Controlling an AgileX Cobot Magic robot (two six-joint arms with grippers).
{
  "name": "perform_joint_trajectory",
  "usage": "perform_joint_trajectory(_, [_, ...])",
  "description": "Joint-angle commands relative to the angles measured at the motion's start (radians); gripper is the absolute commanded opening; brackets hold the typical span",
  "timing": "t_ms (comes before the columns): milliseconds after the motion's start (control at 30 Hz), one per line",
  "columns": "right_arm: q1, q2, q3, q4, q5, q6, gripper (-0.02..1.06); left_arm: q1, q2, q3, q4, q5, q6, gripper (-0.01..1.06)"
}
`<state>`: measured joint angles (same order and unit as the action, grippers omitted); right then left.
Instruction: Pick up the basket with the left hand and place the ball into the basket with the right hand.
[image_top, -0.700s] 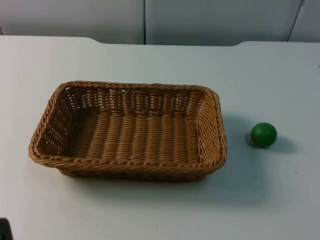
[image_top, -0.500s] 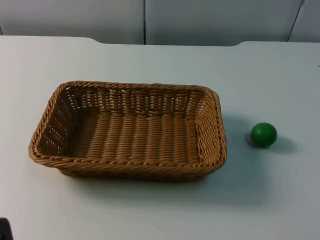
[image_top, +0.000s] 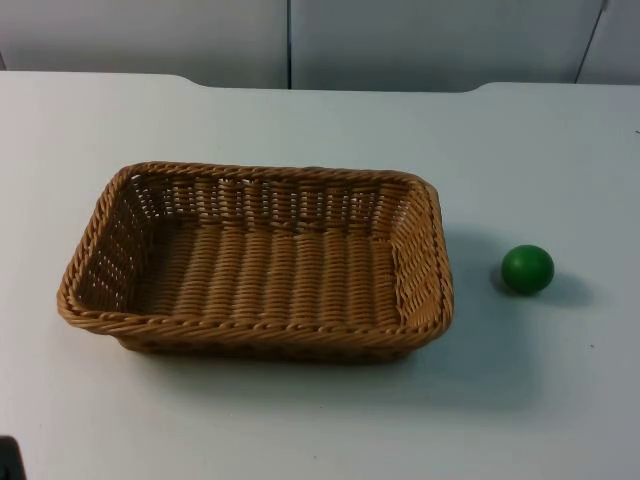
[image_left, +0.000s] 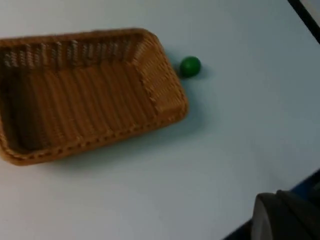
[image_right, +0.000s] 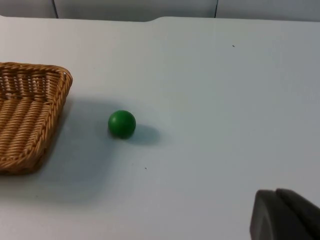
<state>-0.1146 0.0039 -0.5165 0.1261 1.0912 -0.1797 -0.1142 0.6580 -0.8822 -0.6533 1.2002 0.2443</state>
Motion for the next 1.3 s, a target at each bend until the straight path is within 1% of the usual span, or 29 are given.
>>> perform_joint_trajectory(0, [0.001,-0.004,0.004,0.0,-0.003,0.002,0.0,0.002,0.12,-0.001,-0.111,0.008,0.092,0.0])
perform_joint_trajectory(100, [0.001,-0.004,0.004,0.0,-0.003,0.002,0.0,0.002,0.301,-0.001,-0.202,-0.009,0.192,0.0])
perform_joint_trajectory(133, [0.001,-0.004,0.004,0.0,-0.003,0.002,0.0,0.002,0.301,-0.001,-0.202,-0.009,0.192,0.0])
perform_joint_trajectory(200, [0.001,-0.004,0.004,0.0,-0.003,0.002,0.0,0.002,0.407,-0.001,-0.233,-0.041,0.234,0.0])
perform_joint_trajectory(300, [0.001,-0.004,0.004,0.0,-0.003,0.002,0.0,0.002,0.554,-0.001,-0.258,-0.131,0.279,0.0])
perform_joint_trajectory(333, [0.001,-0.004,0.004,0.0,-0.003,0.002,0.0,0.002,0.554,-0.001,-0.258,-0.131,0.279,0.0])
perform_joint_trajectory(467, [0.001,-0.004,0.004,0.0,-0.003,0.002,0.0,0.002,0.722,-0.001,-0.231,-0.254,0.279,0.0])
perform_joint_trajectory(533, [0.001,-0.004,0.004,0.0,-0.003,0.002,0.0,0.002,0.751,-0.001,-0.212,-0.268,0.279,0.0])
perform_joint_trajectory(600, [0.001,-0.004,0.004,0.0,-0.003,0.002,0.0,0.002,0.805,-0.005,-0.148,-0.298,0.275,0.0])
perform_joint_trajectory(633, [0.001,-0.004,0.004,0.0,-0.003,0.002,0.0,0.0,0.84,-0.017,-0.068,-0.315,0.24,0.0])
perform_joint_trajectory(667, [0.001,-0.004,0.004,0.0,-0.003,0.002,0.0,-0.002,0.849,-0.024,-0.036,-0.322,0.219,0.0])
perform_joint_trajectory(700, [0.001,-0.004,0.004,0.0,-0.003,0.002,0.0,-0.021,0.869,-0.044,0.073,-0.346,0.137,0.0])
perform_joint_trajectory(733, [0.001,-0.004,0.004,0.0,-0.003,0.002,0.0,-0.021,0.869,-0.044,0.073,-0.346,0.137,0.0])
perform_joint_trajectory(767, [0.001,-0.004,0.004,0.0,-0.003,0.002,0.0,-0.044,0.881,-0.064,0.172,-0.365,0.082,0.0])
perform_joint_trajectory(833, [0.001,-0.004,0.004,0.0,-0.003,0.002,0.0,-0.109,0.901,-0.103,0.354,-0.405,-0.066,0.0])
perform_joint_trajectory(867, [0.001,-0.004,0.004,0.0,-0.003,0.002,0.0,-0.151,0.912,-0.124,0.454,-0.424,-0.129,0.0])
perform_joint_trajectory(900, [0.001,-0.004,0.004,0.0,-0.003,0.002,0.0,-0.151,0.912,-0.124,0.454,-0.424,-0.129,0.0])
perform_joint_trajectory(933, [0.001,-0.004,0.004,0.0,-0.003,0.002,0.0,-0.194,0.924,-0.145,0.554,-0.446,-0.206,0.0])
perform_joint_trajectory(967, [0.001,-0.004,0.004,0.0,-0.003,0.002,0.0,-0.234,0.941,-0.167,0.663,-0.464,-0.31,0.0])
perform_joint_trajectory(1033, [0.001,-0.004,0.004,0.0,-0.003,0.002,0.0,-0.289,0.983,-0.214,0.845,-0.46,-0.457,0.0])
perform_joint_trajectory(1067, [0.001,-0.004,0.004,0.0,-0.003,0.002,0.0,-0.302,1.01,-0.24,0.898,-0.444,-0.518,0.0])
perform_joint_trajectory(1100, [0.001,-0.004,0.004,0.0,-0.003,0.002,0.0,-0.302,1.01,-0.24,0.898,-0.444,-0.518,0.0])
perform_joint_trajectory(1133, [0.001,-0.004,0.004,0.0,-0.003,0.002,0.0,-0.303,1.036,-0.262,0.902,-0.429,-0.537,0.0])
perform_joint_trajectory(1200, [0.001,-0.004,0.004,0.0,-0.003,0.002,0.0,-0.303,1.08,-0.308,0.873,-0.399,-0.529,0.0])
perform_joint_trajectory(1267, [0.001,-0.004,0.004,0.0,-0.003,0.002,0.0,-0.303,1.119,-0.338,0.856,-0.375,-0.445,0.0])
